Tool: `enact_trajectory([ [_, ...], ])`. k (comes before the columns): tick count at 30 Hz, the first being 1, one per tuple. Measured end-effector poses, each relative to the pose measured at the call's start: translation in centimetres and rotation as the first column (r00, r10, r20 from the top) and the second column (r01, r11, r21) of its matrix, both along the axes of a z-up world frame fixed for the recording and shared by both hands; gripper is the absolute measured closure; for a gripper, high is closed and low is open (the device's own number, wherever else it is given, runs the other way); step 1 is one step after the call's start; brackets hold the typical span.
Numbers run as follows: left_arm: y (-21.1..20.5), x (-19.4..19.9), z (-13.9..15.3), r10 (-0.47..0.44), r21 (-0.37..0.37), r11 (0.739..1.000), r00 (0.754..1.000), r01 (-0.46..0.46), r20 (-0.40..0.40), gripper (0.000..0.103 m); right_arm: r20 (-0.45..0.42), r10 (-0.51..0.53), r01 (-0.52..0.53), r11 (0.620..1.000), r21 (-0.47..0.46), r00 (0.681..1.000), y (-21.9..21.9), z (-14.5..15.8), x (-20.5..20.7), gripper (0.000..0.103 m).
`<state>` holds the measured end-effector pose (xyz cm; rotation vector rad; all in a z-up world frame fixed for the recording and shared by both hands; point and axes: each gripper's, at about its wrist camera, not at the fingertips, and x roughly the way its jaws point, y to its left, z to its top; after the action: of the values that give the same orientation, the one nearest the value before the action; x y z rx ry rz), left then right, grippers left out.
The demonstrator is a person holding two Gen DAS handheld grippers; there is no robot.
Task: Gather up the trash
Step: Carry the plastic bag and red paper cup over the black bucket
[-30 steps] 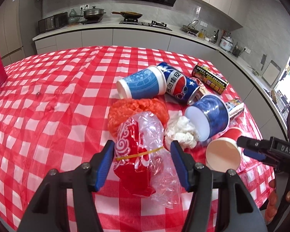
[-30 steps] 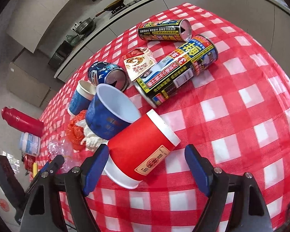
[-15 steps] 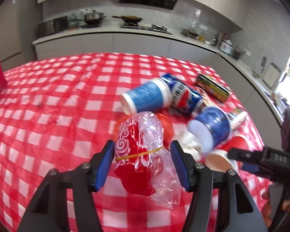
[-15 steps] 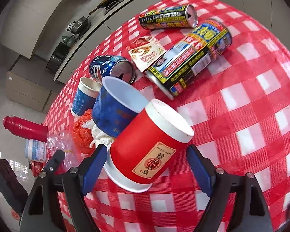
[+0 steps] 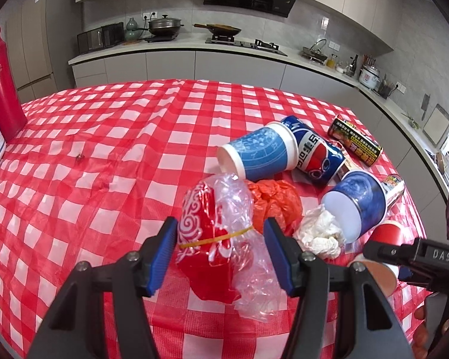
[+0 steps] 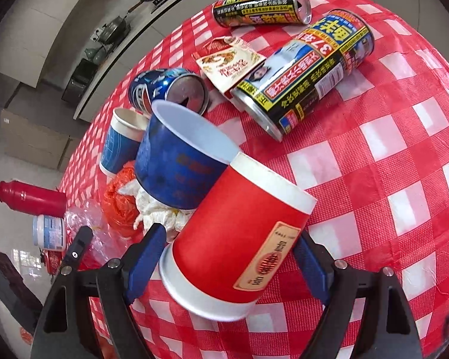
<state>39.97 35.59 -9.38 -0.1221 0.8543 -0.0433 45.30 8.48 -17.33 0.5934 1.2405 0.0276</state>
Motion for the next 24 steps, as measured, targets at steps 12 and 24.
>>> enact_trajectory([
  [12,-1.8,-0.6,0.6,-0.059,-0.021,0.998,0.998,0.059,0.002,0.043,0.071,0.154,-0.143,0.98,-0.141,0.986,0.6,1.9,-1.7,0.033],
  [24,-9.8,-3.1,2.8,-0.175,-0.033,0.984,0.984,0.176,0.042,0.056,0.217,0.033,-0.004,0.991,-0.132,0.976,-8.7,6.2,-6.8,0.034],
])
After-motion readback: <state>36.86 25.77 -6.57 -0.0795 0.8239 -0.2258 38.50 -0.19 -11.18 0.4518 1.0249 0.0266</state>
